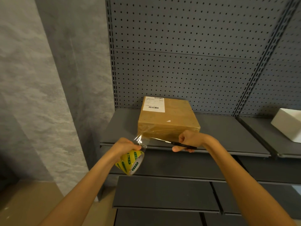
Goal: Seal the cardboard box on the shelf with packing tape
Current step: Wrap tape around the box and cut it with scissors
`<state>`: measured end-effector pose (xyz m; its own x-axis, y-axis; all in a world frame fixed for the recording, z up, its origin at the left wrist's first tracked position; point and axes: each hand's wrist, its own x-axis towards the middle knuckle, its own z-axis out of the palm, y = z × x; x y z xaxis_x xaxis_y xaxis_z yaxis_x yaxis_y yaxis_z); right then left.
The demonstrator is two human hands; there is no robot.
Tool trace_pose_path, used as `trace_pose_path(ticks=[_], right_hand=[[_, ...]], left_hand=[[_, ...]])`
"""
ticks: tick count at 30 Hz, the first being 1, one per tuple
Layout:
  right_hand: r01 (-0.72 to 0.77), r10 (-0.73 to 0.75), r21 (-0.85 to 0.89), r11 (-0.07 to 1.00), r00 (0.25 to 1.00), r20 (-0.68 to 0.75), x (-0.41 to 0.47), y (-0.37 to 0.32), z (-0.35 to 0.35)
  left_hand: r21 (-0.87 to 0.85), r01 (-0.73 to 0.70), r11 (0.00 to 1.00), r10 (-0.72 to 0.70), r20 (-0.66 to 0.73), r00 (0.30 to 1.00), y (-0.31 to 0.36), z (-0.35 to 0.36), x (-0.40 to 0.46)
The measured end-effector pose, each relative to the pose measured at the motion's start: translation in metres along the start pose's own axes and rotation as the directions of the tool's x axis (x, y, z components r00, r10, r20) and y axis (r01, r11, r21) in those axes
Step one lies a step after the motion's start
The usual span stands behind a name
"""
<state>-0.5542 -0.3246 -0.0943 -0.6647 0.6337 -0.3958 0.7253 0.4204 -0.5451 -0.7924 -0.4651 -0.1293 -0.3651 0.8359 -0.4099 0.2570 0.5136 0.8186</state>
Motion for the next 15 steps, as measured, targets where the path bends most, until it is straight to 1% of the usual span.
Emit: trace_pose_path(ticks=[3, 8, 11, 15], right_hand=[[-0.031, 0.031, 0.015, 0.999, 0.999, 0.034, -0.005, -0.004, -0.004], [-0.04, 0.046, -0.069, 0.997, 0.995, 0.085, -0.008, -0.019, -0.009], [-0.052, 0.055, -0.045, 0.998, 0.996, 0.065, -0.002, -0.024, -0.009], [-0.046, 0.047, -0.012, 0.999, 0.995, 0.086, 0.007, -0.034, -0.006]], left_hand=[[-0.016, -0.012, 1.0, 0.012, 0.005, 1.0, -0.003, 0.001, 0.0], [-0.044, -0.015, 0.999, 0.017, 0.041, 0.999, -0.004, -0.001, 0.0], [-0.045, -0.015, 0.999, 0.017, 0.046, 0.999, -0.004, -0.002, 0.001], [-0.047, -0.027, 0.999, 0.029, 0.061, 0.998, -0.005, -0.001, 0.002]])
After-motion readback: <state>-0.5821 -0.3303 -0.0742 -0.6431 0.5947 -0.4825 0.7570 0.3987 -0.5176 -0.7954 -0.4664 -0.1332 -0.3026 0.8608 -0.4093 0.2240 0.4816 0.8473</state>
